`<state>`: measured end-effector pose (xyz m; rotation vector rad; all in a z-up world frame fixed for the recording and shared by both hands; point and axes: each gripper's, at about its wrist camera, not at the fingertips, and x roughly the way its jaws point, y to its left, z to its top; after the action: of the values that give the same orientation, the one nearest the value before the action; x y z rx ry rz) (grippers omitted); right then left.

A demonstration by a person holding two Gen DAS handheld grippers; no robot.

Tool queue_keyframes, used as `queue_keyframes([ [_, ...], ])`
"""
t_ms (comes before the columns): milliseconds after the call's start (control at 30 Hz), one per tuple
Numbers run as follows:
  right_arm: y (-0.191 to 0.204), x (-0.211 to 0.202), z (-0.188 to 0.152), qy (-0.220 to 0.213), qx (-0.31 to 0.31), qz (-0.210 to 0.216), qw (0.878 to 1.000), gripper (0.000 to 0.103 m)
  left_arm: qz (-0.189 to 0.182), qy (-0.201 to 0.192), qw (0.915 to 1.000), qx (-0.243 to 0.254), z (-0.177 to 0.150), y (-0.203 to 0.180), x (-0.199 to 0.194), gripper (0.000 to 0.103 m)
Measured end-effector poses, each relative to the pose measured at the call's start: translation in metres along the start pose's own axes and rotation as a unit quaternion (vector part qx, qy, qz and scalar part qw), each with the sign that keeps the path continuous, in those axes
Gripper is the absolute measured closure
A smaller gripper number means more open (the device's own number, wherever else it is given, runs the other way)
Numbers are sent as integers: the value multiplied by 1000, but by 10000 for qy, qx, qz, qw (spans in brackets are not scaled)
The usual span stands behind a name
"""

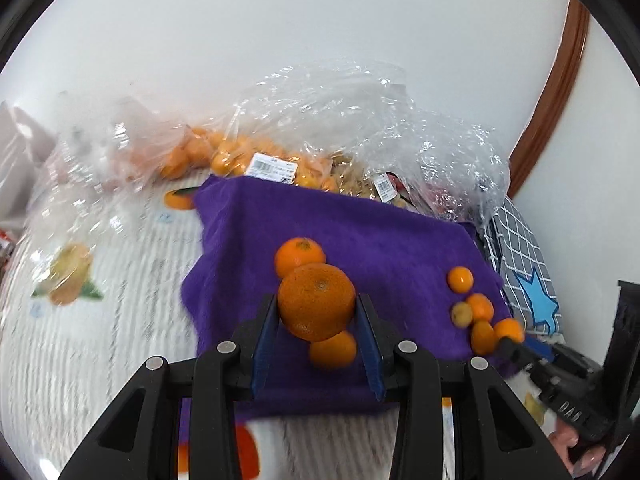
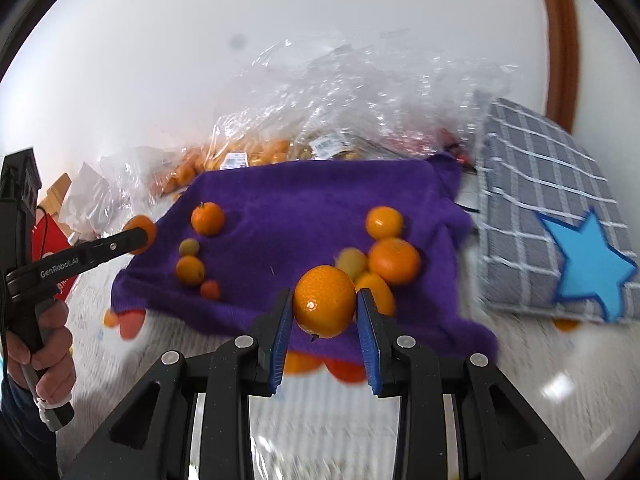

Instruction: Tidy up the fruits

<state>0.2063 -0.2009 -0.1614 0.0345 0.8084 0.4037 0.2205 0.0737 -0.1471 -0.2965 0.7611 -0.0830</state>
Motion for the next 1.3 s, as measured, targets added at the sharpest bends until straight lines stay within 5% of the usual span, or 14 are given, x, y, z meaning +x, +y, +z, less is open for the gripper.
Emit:
queue_keyframes([
  [267,5,57,5,523,-256,20,9983,71,5,484,9979,426,11,-26,55,66],
  [600,4,61,0,500,-385,110,9979,71,139,722,9953,631,-3,-32,77,65],
  [833,12,57,-3,366,-580,-113,9976,71,185,668,9963,514,-1,-29,65,61],
  [1300,6,18,-4,347,-68,110,9993,66,251,108,9988,397,-2,-33,-15,52],
])
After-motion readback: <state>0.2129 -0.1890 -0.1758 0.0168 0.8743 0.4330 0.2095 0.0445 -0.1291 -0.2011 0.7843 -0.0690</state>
